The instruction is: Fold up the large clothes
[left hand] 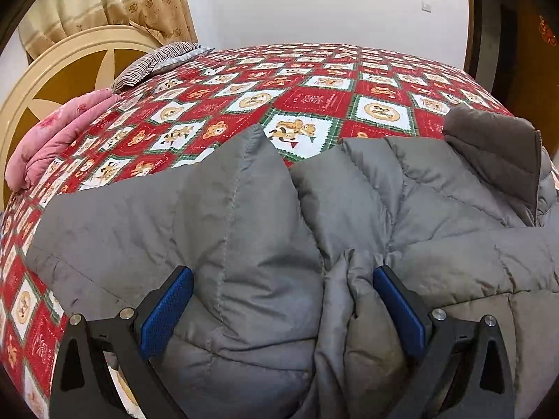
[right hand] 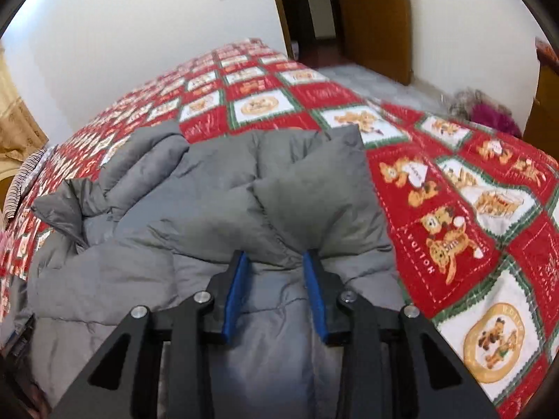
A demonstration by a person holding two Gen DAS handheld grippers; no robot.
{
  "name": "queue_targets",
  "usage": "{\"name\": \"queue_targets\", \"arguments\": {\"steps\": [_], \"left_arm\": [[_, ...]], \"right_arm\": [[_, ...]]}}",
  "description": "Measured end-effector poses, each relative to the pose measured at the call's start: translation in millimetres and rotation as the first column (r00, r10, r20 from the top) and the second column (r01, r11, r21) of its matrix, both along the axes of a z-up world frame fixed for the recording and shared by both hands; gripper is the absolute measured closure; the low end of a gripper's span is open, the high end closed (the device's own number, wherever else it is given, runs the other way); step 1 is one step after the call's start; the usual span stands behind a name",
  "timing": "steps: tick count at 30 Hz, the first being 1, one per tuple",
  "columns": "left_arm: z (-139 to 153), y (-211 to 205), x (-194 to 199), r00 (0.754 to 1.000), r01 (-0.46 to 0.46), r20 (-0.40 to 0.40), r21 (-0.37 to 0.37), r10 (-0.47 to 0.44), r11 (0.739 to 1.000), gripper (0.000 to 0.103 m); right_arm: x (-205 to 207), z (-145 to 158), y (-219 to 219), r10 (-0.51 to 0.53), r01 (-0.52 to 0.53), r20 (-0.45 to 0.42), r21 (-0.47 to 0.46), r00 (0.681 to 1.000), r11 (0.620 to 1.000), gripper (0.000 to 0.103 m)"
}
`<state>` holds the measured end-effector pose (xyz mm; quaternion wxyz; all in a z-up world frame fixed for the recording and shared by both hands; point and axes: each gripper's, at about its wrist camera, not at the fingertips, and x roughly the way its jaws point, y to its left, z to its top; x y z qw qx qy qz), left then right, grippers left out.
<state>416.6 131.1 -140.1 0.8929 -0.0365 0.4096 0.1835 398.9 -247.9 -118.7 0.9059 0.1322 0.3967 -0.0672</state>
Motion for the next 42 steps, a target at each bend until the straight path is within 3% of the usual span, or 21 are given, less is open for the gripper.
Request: {"name": "queue_targets", "arguments": {"steps": [3, 8, 12, 16, 20, 24, 26, 27, 30, 32, 33, 35, 36, 38, 39, 41, 42], "left_arm": [[-5.0, -0.2, 5.4, 1.000, 0.004, -0.009, -0.014, -0.004, 1.000, 0.001], [-5.4, -1.3, 5.8, 1.000, 0.006, -0.004, -0.023, -0.007, 1.000, 0.001], [-6.1, 2.0, 3.1, 1.000, 0.018, -0.004, -0.050, -0.019, 0.999, 0.001], [-6.6, -3.0, 1.3, 1.000, 0.028, -0.010, -0.013, -0.028, 1.000, 0.001], [-6.2, -6.6, 0.2, 0.999, 0.030, -0.011, 0.014, -0.030, 0.999, 0.001], [5.3, 13.6, -9.7, 0.997, 0.071, 0.015, -0.122, -0.070, 0.990, 0.001], [30.2, 32.6, -31.1, 0.994, 0.072, 0.088, -0.170, -0.058, 0.983, 0.001], [48.1, 49.2, -49.4, 0.987, 0.055, 0.156, -0.184, -0.026, 0.981, 0.001], [78.4, 106.3, -90.9, 0.963, -0.031, 0.254, -0.225, 0.090, 0.974, 0.001], [81.9, 154.5, -113.3, 0.939, -0.153, 0.256, -0.281, 0.228, 0.947, 0.001], [78.4, 183.6, -125.0, 0.915, -0.234, 0.245, -0.325, 0.320, 0.916, 0.001], [65.6, 229.4, -141.1, 0.855, -0.379, 0.193, -0.401, 0.481, 0.834, 0.001], [55.7, 250.8, -147.1, 0.819, -0.452, 0.144, -0.435, 0.556, 0.779, 0.001], [33.4, 276.8, -153.9, 0.768, -0.545, 0.047, -0.478, 0.639, 0.689, 0.001], [23.0, 282.5, -153.7, 0.755, -0.573, 0.002, -0.484, 0.655, 0.662, 0.001], [4.6, 282.8, -148.1, 0.749, -0.601, -0.053, -0.476, 0.661, 0.642, 0.001], [0.8, 278.6, -145.1, 0.749, -0.610, -0.048, -0.439, 0.661, 0.660, 0.001]], "right_arm": [[-5.2, -1.5, 5.8, -0.006, 0.007, 0.011, -0.061, 1.000, 0.998, 0.067], [-13.8, -4.3, 3.3, -0.042, 0.042, -0.004, -0.070, 0.999, 0.997, 0.067], [-22.0, -3.5, 10.7, -0.025, 0.017, -0.042, -0.179, 0.999, 0.984, 0.067], [-21.7, -6.9, 0.3, -0.028, 0.024, -0.025, -0.132, 0.999, 0.991, 0.064], [-23.0, -7.3, 3.0, -0.028, 0.026, -0.008, -0.149, 1.000, 0.988, 0.064], [-24.8, -6.5, 7.0, -0.029, 0.029, -0.001, -0.173, 1.000, 0.985, 0.062], [-25.6, -6.1, 7.9, -0.025, 0.025, 0.000, -0.176, 1.000, 0.984, 0.060], [-25.9, -6.0, 8.2, -0.024, 0.024, 0.001, -0.176, 1.000, 0.984, 0.058], [-25.0, -5.9, 9.9, -0.020, 0.019, -0.001, -0.186, 1.000, 0.982, 0.053], [-24.6, -6.1, 12.2, -0.015, 0.014, -0.003, -0.197, 1.000, 0.980, 0.049], [-23.9, -6.2, 13.7, -0.012, 0.011, -0.005, -0.207, 1.000, 0.978, 0.046], [-23.5, -6.4, 16.0, -0.013, 0.011, -0.009, -0.223, 1.000, 0.975, 0.042], [-23.1, -6.5, 16.9, -0.017, 0.014, -0.011, -0.233, 1.000, 0.972, 0.038], [-22.5, -7.0, 16.9, -0.031, 0.026, -0.016, -0.248, 0.999, 0.968, 0.028], [-21.6, -7.8, 15.6, -0.047, 0.040, -0.023, -0.254, 0.999, 0.966, 0.020], [-21.6, -8.8, 13.0, -0.058, 0.049, -0.028, -0.245, 0.998, 0.968, 0.016], [-21.5, -9.2, 11.1, -0.059, 0.051, -0.030, -0.235, 0.998, 0.971, 0.015]]}}
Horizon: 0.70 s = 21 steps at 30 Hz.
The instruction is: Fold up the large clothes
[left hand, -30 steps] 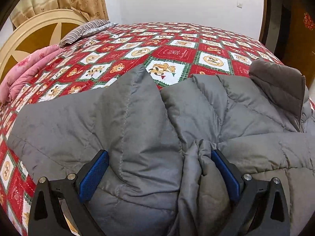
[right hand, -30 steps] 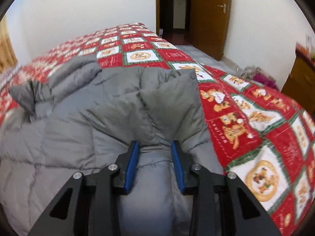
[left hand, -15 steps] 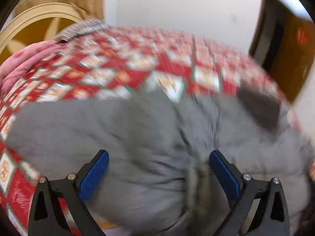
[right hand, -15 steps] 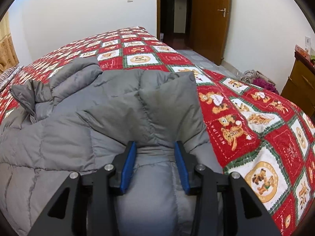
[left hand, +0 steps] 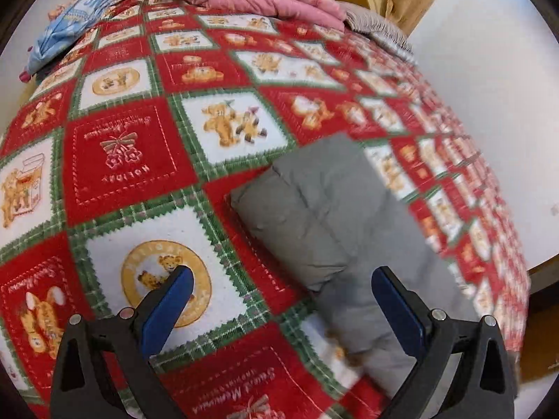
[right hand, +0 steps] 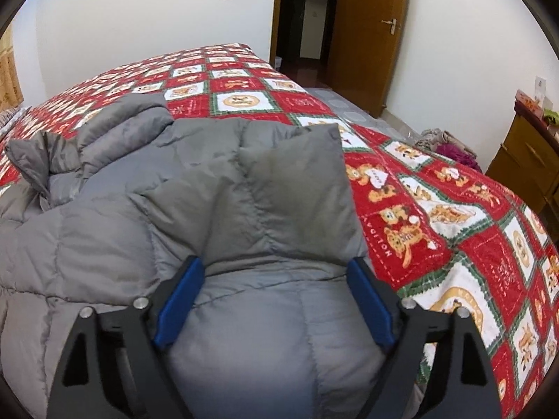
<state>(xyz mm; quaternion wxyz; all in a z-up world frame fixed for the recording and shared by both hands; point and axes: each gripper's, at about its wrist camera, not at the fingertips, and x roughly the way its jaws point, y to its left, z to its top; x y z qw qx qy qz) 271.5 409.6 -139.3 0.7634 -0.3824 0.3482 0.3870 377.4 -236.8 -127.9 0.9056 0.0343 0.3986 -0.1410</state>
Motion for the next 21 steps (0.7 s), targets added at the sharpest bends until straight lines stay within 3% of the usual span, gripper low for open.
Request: {"name": "queue_targets", "arguments": {"steps": [2, 5, 8, 10, 12, 14, 17, 20, 21], "left_arm": [[1.5, -10.5, 8.6, 1.000, 0.017, -0.024, 0.080, -0.015, 0.997, 0.001], [2.1, -21.3, 17.9, 0.996, 0.078, 0.028, 0.113, -0.081, 0.991, 0.004], [-1.4, -28.1, 25.8, 0.995, 0.092, 0.036, 0.122, -0.097, 0.988, 0.050], [-3.4, -25.7, 30.0, 0.994, 0.094, 0.050, 0.124, -0.101, 0.988, 0.067], [-4.9, -24.0, 29.7, 0.987, 0.117, 0.095, 0.109, -0.128, 0.987, 0.090], [-4.5, -20.8, 31.5, 0.984, 0.130, 0.108, 0.096, -0.140, 0.987, 0.094], [17.7, -28.5, 33.8, 0.973, 0.154, 0.143, 0.166, -0.179, 0.974, 0.096], [64.2, -63.0, 36.7, 0.934, 0.236, 0.194, 0.297, -0.300, 0.925, 0.096], [81.0, -79.2, 38.4, 0.916, 0.267, 0.199, 0.349, -0.349, 0.898, 0.096]], "right_arm": [[-0.2, -0.5, -1.9, -0.002, 0.002, 0.000, 0.011, 1.000, 1.000, 0.014], [-0.1, -0.4, -1.1, -0.002, 0.002, -0.001, 0.005, 1.000, 1.000, 0.014], [0.3, -0.7, -2.0, -0.003, 0.003, -0.001, 0.005, 1.000, 1.000, 0.014], [0.3, -0.7, -1.1, -0.003, 0.003, -0.002, 0.004, 1.000, 1.000, 0.014], [0.4, -0.9, -1.9, -0.003, 0.003, -0.002, 0.004, 1.000, 1.000, 0.014], [0.5, -0.9, -1.8, -0.003, 0.003, -0.001, 0.004, 1.000, 1.000, 0.014], [0.6, -0.8, -1.8, -0.003, 0.003, -0.001, 0.003, 1.000, 1.000, 0.014], [0.4, 0.4, -1.8, -0.001, 0.001, 0.002, 0.003, 1.000, 1.000, 0.014], [0.1, 2.3, -2.1, 0.000, 0.000, 0.005, 0.003, 1.000, 1.000, 0.014]]}}
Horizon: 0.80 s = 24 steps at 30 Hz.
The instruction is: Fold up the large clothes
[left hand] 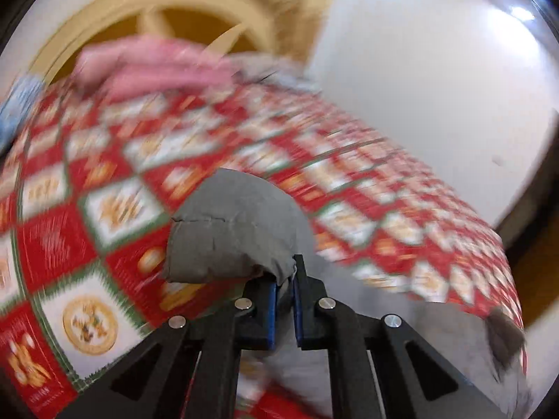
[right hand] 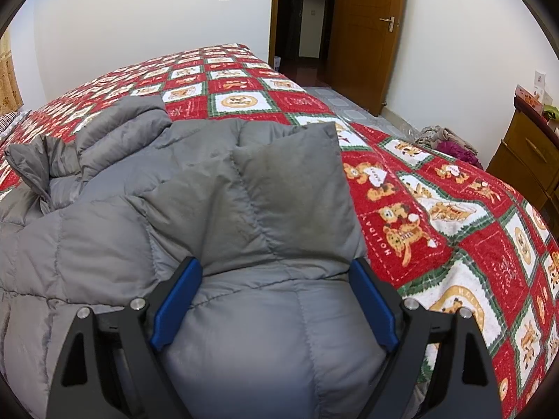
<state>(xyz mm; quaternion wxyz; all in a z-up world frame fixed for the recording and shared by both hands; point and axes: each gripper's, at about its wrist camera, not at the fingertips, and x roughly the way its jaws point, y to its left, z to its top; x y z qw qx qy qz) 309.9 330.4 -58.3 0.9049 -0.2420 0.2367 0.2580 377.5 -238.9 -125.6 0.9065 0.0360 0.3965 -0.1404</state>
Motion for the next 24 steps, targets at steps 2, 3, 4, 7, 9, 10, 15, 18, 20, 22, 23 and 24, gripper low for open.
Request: {"name": "queue_targets", "arguments": {"steps": [2, 3, 4, 7, 9, 10, 15, 18, 20, 22, 23, 24], "left_arm": [[32.5, -41.5, 1.9, 0.993, 0.105, 0.039, 0.110, -0.110, 0.988, 0.096], [45.0, -61.6, 2.2, 0.985, 0.155, 0.051, 0.155, -0.164, 0.976, 0.096], [54.9, -80.7, 0.8, 0.974, 0.200, 0.063, 0.194, -0.216, 0.960, 0.096], [83.1, -162.6, -6.1, 0.905, 0.371, 0.088, 0.314, -0.415, 0.874, 0.096], [91.6, -209.3, -11.4, 0.846, 0.461, 0.092, 0.368, -0.526, 0.807, 0.096], [93.0, -238.4, -15.6, 0.807, 0.510, 0.085, 0.399, -0.584, 0.762, 0.096], [69.3, -339.7, -21.5, 0.647, 0.696, -0.005, 0.411, -0.762, 0.588, 0.096], [38.9, -383.4, -20.2, 0.587, 0.768, -0.081, 0.373, -0.806, 0.521, 0.096], [17.9, -405.8, -20.1, 0.552, 0.807, -0.134, 0.334, -0.823, 0.487, 0.096], [-4.7, -424.5, -17.7, 0.522, 0.838, -0.202, 0.303, -0.829, 0.454, 0.095], [-17.3, -434.2, -16.0, 0.503, 0.854, -0.243, 0.285, -0.829, 0.435, 0.094], [-29.9, -440.7, -12.9, 0.477, 0.874, -0.290, 0.259, -0.830, 0.412, 0.092]], "right_arm": [[-7.0, 10.9, 2.2, 0.010, -0.010, 0.043, -0.002, 0.999, 1.000, 0.014], [-12.2, 18.1, 4.1, 0.017, -0.017, 0.073, -0.003, 0.997, 1.000, 0.014], [-18.5, 25.7, 6.2, 0.026, -0.026, 0.103, -0.002, 0.994, 1.000, 0.014], [-42.6, 52.8, 8.5, 0.063, -0.069, 0.164, 0.034, 0.985, 0.997, 0.014], [-58.6, 65.1, 4.3, 0.054, -0.064, 0.174, 0.051, 0.983, 0.997, 0.014], [-69.9, 71.1, -1.1, 0.042, -0.055, 0.182, 0.068, 0.982, 0.996, 0.014], [-116.9, 80.4, -36.8, -0.021, -0.014, 0.187, 0.186, 0.982, 0.982, 0.014], [-138.0, 75.0, -57.0, -0.072, 0.031, 0.173, 0.231, 0.982, 0.973, 0.014], [-149.3, 68.8, -65.6, -0.092, 0.050, 0.160, 0.252, 0.983, 0.966, 0.014], [-156.0, 61.5, -70.9, -0.106, 0.064, 0.143, 0.271, 0.984, 0.960, 0.014], [-160.1, 57.9, -75.3, -0.109, 0.067, 0.135, 0.282, 0.985, 0.957, 0.014], [-160.3, 54.5, -76.5, -0.110, 0.068, 0.128, 0.292, 0.986, 0.954, 0.014]]}}
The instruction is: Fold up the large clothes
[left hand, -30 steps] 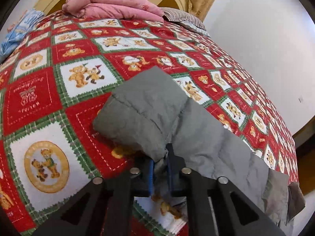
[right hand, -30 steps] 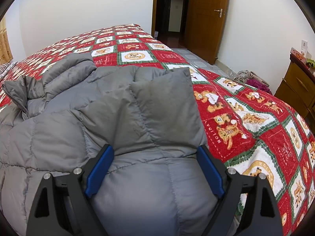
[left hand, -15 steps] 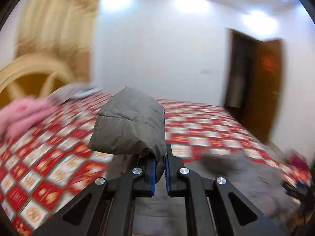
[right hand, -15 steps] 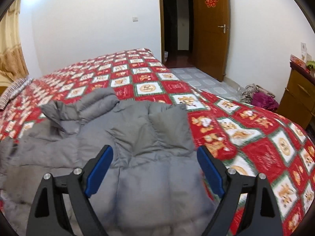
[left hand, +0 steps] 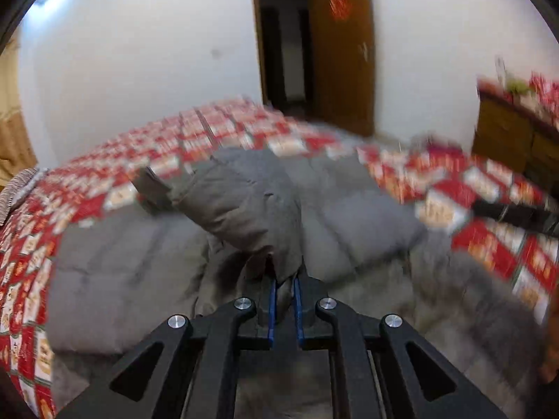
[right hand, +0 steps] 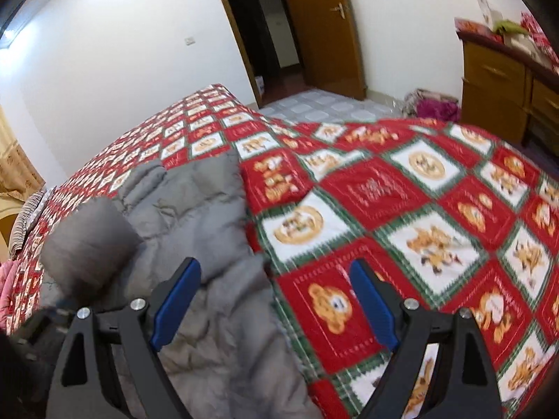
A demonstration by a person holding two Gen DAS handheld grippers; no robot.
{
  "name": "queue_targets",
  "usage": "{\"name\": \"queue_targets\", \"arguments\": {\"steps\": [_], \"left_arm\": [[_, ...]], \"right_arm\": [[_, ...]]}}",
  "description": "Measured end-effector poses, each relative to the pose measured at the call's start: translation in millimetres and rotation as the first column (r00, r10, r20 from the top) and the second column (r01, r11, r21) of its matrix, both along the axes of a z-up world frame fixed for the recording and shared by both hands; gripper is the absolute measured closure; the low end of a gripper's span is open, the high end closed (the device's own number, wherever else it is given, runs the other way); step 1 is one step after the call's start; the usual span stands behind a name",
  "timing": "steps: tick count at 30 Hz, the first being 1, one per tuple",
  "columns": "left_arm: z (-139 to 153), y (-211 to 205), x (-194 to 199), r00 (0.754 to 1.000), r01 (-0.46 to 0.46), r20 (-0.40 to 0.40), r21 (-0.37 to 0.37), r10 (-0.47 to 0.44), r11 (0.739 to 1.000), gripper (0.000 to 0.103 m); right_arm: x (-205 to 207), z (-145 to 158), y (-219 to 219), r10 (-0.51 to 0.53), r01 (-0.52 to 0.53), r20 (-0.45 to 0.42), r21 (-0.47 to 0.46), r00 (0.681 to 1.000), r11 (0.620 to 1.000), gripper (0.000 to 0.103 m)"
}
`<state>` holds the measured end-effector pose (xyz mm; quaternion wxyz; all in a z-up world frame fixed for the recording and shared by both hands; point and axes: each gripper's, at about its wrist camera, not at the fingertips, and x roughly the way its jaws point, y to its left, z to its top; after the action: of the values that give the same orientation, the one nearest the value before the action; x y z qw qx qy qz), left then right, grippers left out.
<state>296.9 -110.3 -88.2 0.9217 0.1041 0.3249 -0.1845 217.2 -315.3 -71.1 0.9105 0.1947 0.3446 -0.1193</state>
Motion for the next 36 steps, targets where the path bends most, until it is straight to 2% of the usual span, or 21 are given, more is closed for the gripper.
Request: {"name": "queue_targets", "arguments": {"steps": [1, 3, 4, 6, 7, 9, 11, 13, 15, 17, 20, 21, 22, 23, 24, 25, 27, 29, 32, 36], "left_arm": [[-9.6, -3.7, 0.8, 0.999, 0.018, -0.037, 0.017, -0.017, 1.000, 0.083], [-27.1, -9.3, 1.3, 0.990, 0.055, -0.131, 0.047, -0.049, 0.997, 0.049], [-30.6, -6.3, -0.9, 0.988, 0.061, -0.143, 0.056, -0.053, 0.997, 0.044], [-28.7, 3.1, -15.7, 0.993, 0.066, -0.104, 0.081, -0.057, 0.995, 0.026], [-25.4, 8.0, -25.4, 0.995, 0.066, -0.079, 0.108, -0.058, 0.992, 0.023], [-21.0, 16.3, -41.6, 0.998, 0.051, -0.034, 0.147, -0.047, 0.988, 0.021], [-12.1, 38.7, -59.2, 0.999, 0.035, -0.002, 0.138, -0.035, 0.990, 0.021], [-4.0, 70.4, -71.9, 1.000, 0.012, 0.001, 0.068, -0.012, 0.998, 0.021], [2.4, 111.1, -76.1, 0.998, -0.060, -0.029, -0.026, 0.059, 0.998, 0.021], [9.0, 150.4, -68.9, 0.986, -0.152, -0.080, -0.113, 0.144, 0.982, 0.021], [20.6, 194.5, -56.4, 0.968, -0.243, -0.110, -0.179, 0.226, 0.953, 0.021], [27.4, 208.8, -49.8, 0.960, -0.276, -0.105, -0.180, 0.261, 0.944, 0.021], [33.5, 217.8, -42.8, 0.952, -0.304, -0.092, -0.178, 0.291, 0.936, 0.021], [41.9, 228.2, -36.3, 0.944, -0.330, -0.071, -0.176, 0.322, 0.928, 0.021], [52.0, 239.1, -28.0, 0.934, -0.358, -0.045, -0.173, 0.356, 0.918, 0.021], [59.0, 247.0, -22.6, 0.922, -0.386, -0.030, -0.169, 0.386, 0.907, 0.021], [74.9, 259.4, 1.5, 0.887, -0.457, -0.013, -0.154, 0.461, 0.876, 0.021], [81.0, 265.1, 20.7, 0.873, -0.483, -0.017, -0.162, 0.487, 0.861, 0.021], [78.1, 263.6, 57.1, 0.849, -0.527, -0.039, -0.132, 0.527, 0.839, 0.021], [39.9, 243.3, 91.5, 0.829, -0.556, -0.088, -0.031, 0.552, 0.830, 0.021]], "right_arm": [[-1.6, -2.6, -1.6, 0.003, -0.003, -0.005, 0.009, 1.000, 1.000, 0.014], [-0.8, -5.4, -1.9, 0.011, -0.010, -0.012, 0.025, 1.000, 1.000, 0.014], [0.2, -5.3, -1.2, 0.017, -0.017, -0.010, 0.037, 1.000, 0.999, 0.014], [-2.0, -2.1, 0.0, 0.029, -0.029, 0.003, 0.053, 1.000, 0.998, 0.014], [-4.7, -0.8, 1.2, 0.034, -0.034, 0.011, 0.058, 0.999, 0.998, 0.014], [-6.3, 5.9, 4.3, 0.048, -0.050, 0.032, 0.067, 0.998, 0.996, 0.014], [-7.0, 11.3, 8.0, 0.075, -0.080, 0.049, 0.109, 0.996, 0.991, 0.014], [-2.7, 11.7, 15.2, 0.119, -0.126, 0.053, 0.160, 0.991, 0.979, 0.012], [7.2, 4.0, 33.4, 0.195, -0.198, 0.034, 0.202, 0.980, 0.959, 0.010], [16.3, -7.2, 52.6, 0.238, -0.236, 0.016, 0.215, 0.971, 0.948, 0.010], [35.3, -25.5, 88.2, 0.346, -0.330, -0.022, 0.247, 0.938, 0.911, 0.011], [40.7, -30.7, 98.5, 0.379, -0.358, -0.040, 0.246, 0.925, 0.901, 0.018], [45.7, -34.9, 105.7, 0.397, -0.372, -0.066, 0.235, 0.916, 0.898, 0.033], [53.0, -40.7, 117.6, 0.422, -0.395, -0.106, 0.211, 0.900, 0.894, 0.041], [57.7, -43.1, 124.9, 0.441, -0.416, -0.122, 0.190, 0.889, 0.889, 0.058], [60.0, -42.1, 130.6, 0.450, -0.430, -0.137, 0.154, 0.882, 0.889, 0.070], [60.5, -32.1, 137.3, 0.455, -0.449, -0.154, 0.074, 0.877, 0.891, 0.080], [57.9, -11.9, 139.7, 0.469, -0.474, -0.143, -0.008, 0.872, 0.880, 0.083], [52.3, 9.4, 135.0, 0.480, -0.496, -0.143, -0.111, 0.866, 0.861, 0.083], [56.1, 9.3, 123.6, 0.493, -0.520, -0.185, -0.150, 0.850, 0.841, 0.083]]}}
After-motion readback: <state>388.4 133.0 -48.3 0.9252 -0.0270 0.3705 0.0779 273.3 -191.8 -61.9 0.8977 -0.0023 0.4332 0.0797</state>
